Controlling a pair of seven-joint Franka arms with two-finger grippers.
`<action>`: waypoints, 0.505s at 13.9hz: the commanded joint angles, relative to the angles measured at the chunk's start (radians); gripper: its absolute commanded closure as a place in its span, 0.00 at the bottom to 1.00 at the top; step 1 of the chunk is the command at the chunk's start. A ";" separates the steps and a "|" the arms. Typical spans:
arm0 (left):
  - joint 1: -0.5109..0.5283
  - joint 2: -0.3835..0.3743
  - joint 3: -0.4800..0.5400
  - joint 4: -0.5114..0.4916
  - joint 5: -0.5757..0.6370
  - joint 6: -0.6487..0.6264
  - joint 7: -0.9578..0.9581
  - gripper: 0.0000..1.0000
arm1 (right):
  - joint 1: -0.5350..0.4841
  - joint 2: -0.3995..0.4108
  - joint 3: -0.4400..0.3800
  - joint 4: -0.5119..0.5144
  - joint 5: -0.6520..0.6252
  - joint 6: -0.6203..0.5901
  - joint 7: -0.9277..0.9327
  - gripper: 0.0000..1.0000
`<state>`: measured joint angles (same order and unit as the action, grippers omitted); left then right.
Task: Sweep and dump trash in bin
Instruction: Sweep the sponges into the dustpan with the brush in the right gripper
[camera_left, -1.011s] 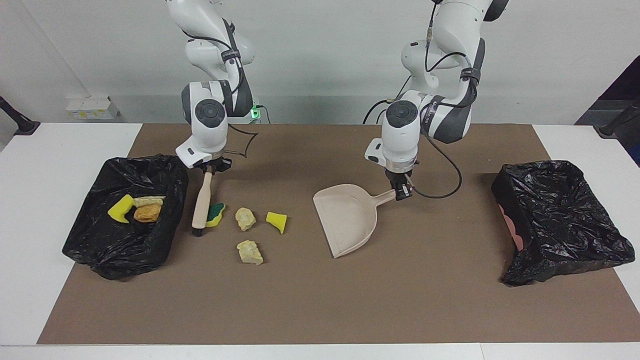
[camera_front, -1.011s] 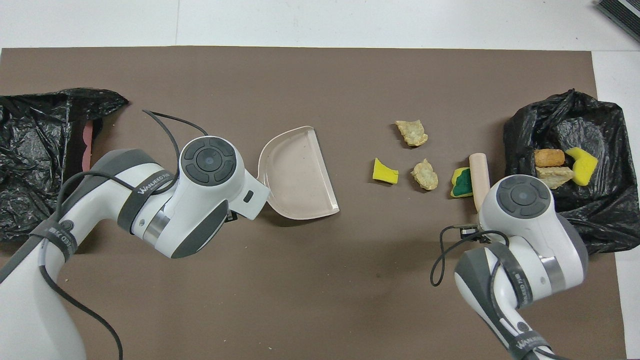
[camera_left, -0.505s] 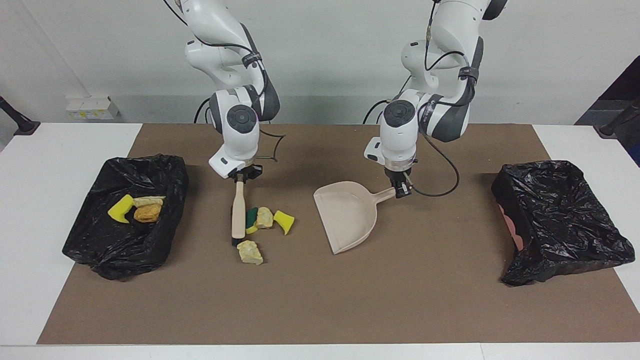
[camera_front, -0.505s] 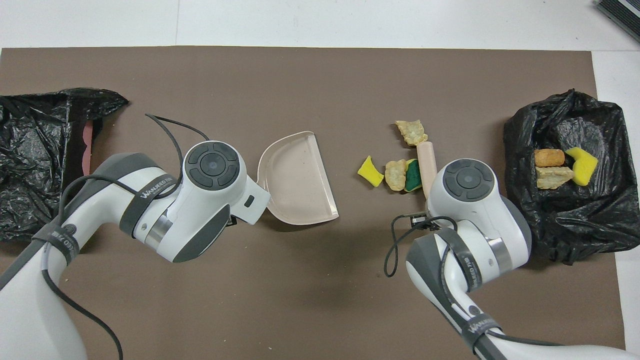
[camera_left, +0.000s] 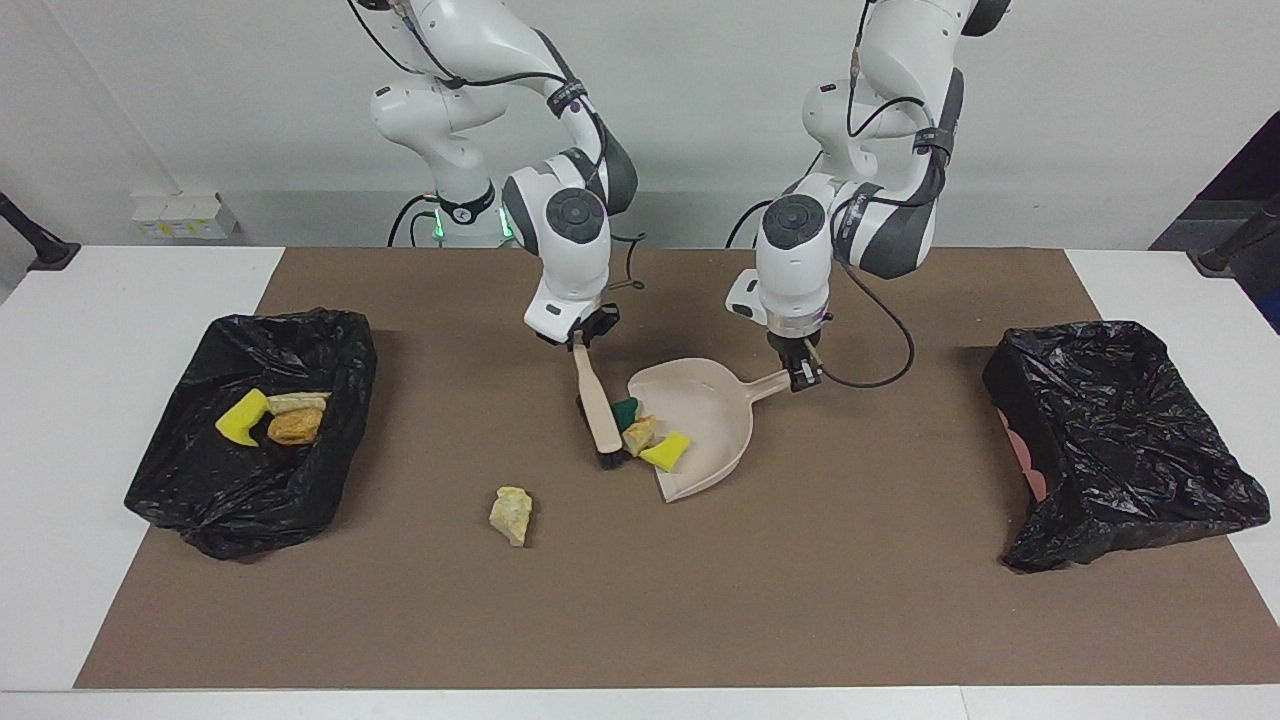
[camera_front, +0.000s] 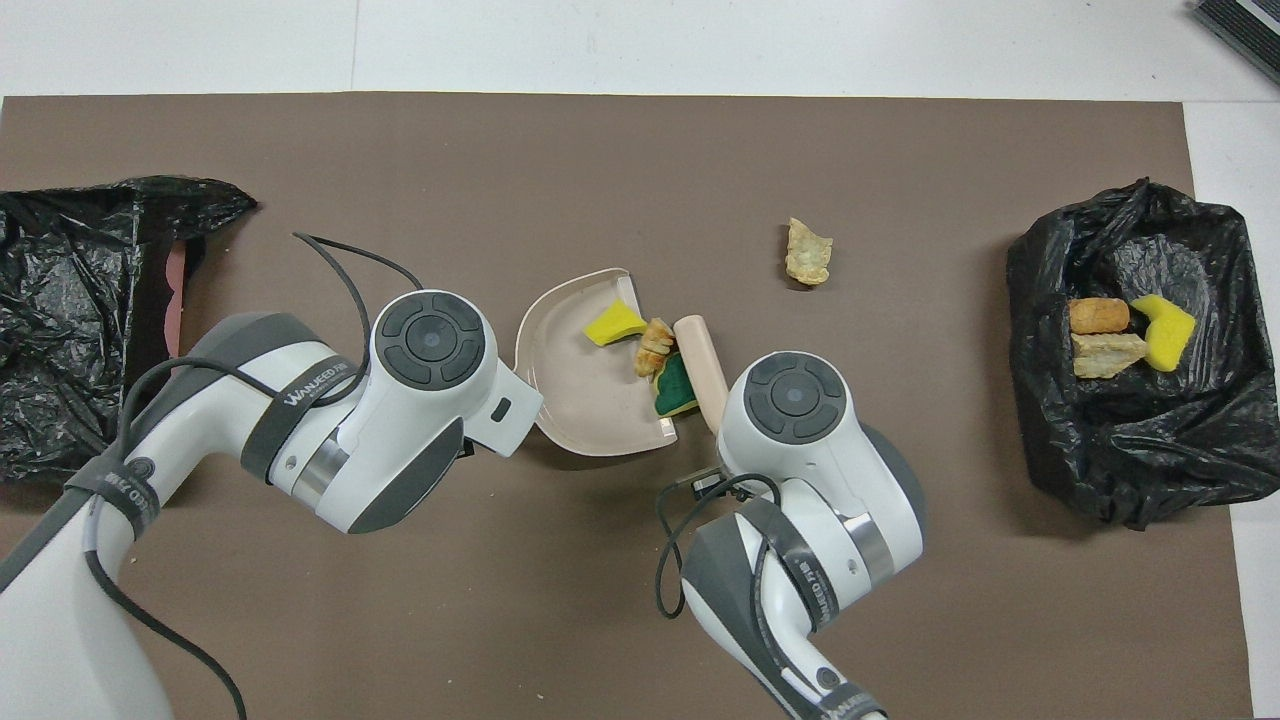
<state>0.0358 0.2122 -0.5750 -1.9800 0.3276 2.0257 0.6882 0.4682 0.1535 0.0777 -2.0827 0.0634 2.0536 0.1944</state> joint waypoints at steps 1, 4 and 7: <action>-0.011 -0.037 0.012 -0.034 -0.013 -0.012 0.016 1.00 | 0.015 0.014 0.039 0.020 0.129 0.060 -0.090 1.00; -0.010 -0.036 0.012 -0.034 -0.013 -0.009 0.016 1.00 | 0.006 -0.014 0.050 0.036 0.162 0.012 -0.093 1.00; -0.013 -0.036 0.012 -0.034 -0.015 -0.004 0.017 1.00 | -0.072 -0.025 0.036 0.111 0.119 -0.169 -0.092 1.00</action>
<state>0.0354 0.2120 -0.5746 -1.9811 0.3276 2.0257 0.6882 0.4678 0.1445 0.1157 -2.0201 0.1889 1.9885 0.1419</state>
